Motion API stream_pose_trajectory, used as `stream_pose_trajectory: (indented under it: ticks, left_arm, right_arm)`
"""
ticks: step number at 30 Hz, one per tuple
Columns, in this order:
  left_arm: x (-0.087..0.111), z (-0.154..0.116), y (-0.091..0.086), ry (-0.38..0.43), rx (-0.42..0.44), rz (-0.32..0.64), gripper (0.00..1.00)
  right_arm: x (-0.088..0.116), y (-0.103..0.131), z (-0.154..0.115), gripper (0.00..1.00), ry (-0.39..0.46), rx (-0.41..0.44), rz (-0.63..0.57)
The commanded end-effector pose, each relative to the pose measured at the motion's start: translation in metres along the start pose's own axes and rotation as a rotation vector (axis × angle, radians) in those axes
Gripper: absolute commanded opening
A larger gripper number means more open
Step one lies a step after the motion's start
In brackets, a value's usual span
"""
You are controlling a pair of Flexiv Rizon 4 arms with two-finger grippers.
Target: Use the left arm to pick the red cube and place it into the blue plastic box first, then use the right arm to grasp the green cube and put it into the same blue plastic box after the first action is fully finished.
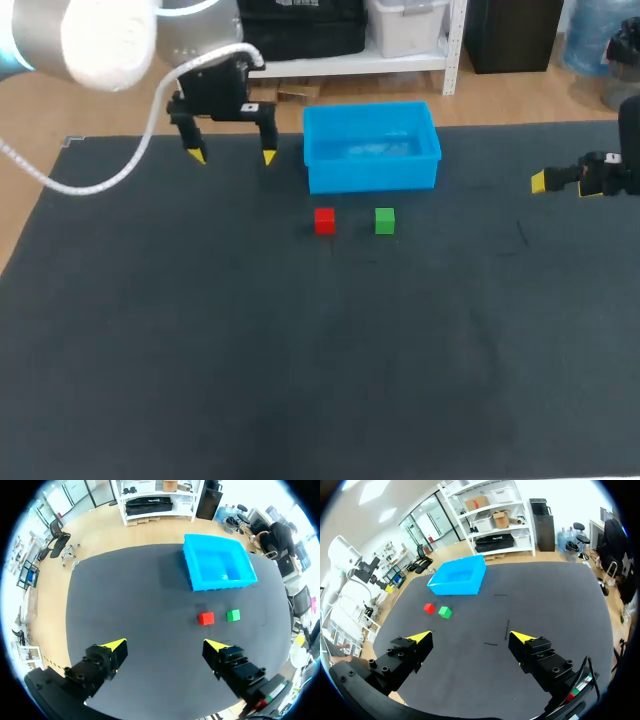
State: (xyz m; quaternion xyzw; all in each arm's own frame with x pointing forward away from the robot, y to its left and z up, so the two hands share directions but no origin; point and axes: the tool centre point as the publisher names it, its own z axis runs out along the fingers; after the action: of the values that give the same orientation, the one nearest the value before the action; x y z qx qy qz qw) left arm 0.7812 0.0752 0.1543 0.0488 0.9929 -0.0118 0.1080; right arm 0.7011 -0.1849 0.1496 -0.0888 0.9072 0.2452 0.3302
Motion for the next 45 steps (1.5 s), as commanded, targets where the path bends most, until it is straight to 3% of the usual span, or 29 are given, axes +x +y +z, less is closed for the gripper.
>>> stream_pose_trajectory:
  ticks: [1, 29, 45]
  left_arm:
    - [-0.013, 0.0, -0.009, 0.052, -0.019, -0.013, 1.0]
    - [-0.038, 0.01, -0.045, 0.079, -0.022, -0.068, 1.0]
    - [-0.045, 0.022, -0.073, 0.093, -0.001, -0.034, 1.0]
  right_arm:
    - [0.0, 0.0, 0.0, 1.0, 0.0, 0.001, -0.001]
    - [0.0, 0.0, 0.0, 1.0, 0.0, 0.001, -0.001]
    - [0.0, 0.0, 0.0, 1.0, 0.0, 0.001, -0.001]
